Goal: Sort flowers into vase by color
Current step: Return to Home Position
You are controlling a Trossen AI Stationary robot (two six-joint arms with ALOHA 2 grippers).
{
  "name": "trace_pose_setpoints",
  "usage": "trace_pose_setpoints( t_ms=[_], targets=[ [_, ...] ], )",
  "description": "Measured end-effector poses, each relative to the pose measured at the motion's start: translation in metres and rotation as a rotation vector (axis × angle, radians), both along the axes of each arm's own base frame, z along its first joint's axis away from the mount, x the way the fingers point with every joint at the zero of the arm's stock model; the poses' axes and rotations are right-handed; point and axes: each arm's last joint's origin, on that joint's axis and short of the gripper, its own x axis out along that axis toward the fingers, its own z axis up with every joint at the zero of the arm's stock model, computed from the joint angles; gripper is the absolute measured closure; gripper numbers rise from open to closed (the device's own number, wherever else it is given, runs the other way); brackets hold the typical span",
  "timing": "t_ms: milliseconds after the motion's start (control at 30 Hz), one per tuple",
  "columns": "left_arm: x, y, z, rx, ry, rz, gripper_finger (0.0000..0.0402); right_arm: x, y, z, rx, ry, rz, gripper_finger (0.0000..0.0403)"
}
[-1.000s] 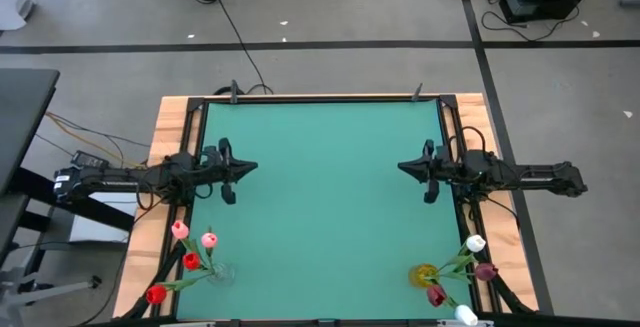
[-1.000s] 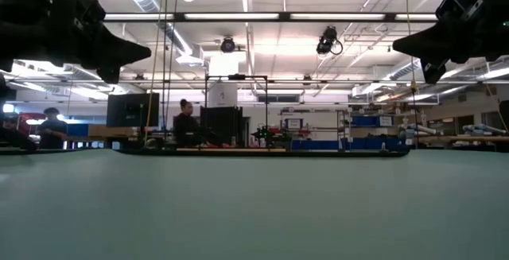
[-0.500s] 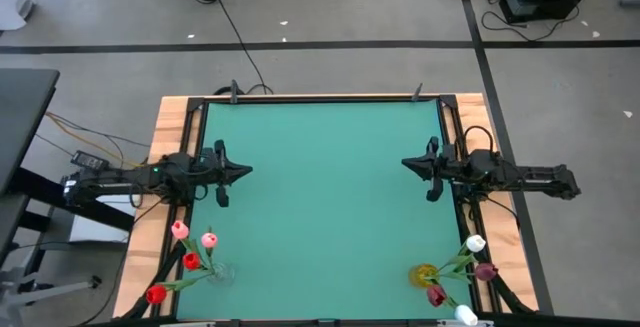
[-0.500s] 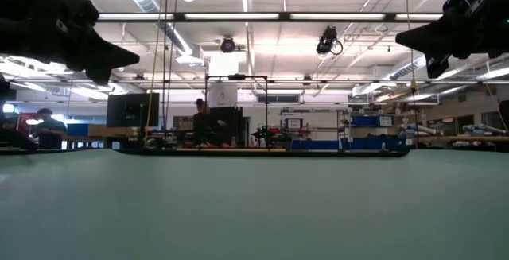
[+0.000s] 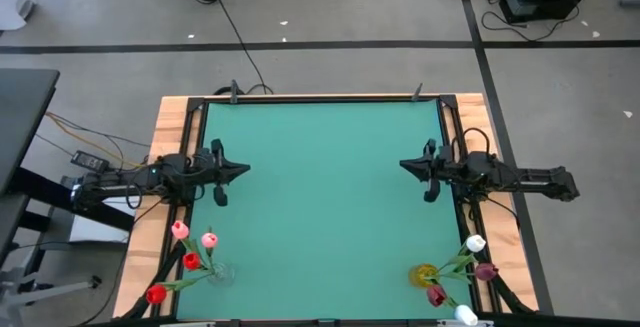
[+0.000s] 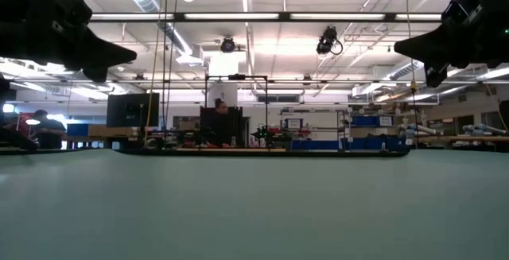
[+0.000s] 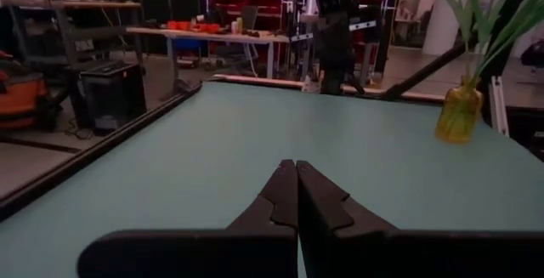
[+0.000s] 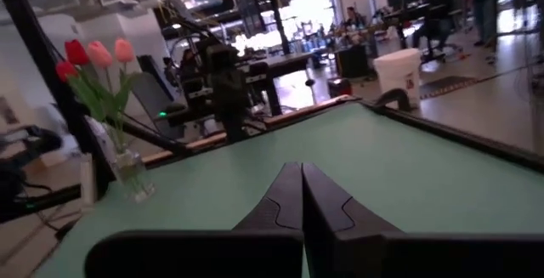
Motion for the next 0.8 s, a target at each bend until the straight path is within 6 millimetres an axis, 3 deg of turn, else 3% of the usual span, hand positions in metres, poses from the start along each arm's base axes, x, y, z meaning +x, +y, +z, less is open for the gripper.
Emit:
trace_pose_setpoints(
  t_ms=[333,600,800],
  targets=[
    [0.0023,0.0001,-0.0032,0.039,-0.049,-0.002,0.0401,0.0017,0.0018,-0.0046,-0.015,0.030,0.067,0.0401],
    [0.0024,0.0003,-0.0028,0.026,-0.059,0.005,0.0399,0.0017,0.0018,-0.0046,-0.060,0.038,0.065,0.0360],
    [0.0025,0.0003,-0.0030,0.026,-0.059,0.005,0.0381,0.0017,0.0018,-0.0046,-0.059,0.037,0.065,0.0353]
  ],
)
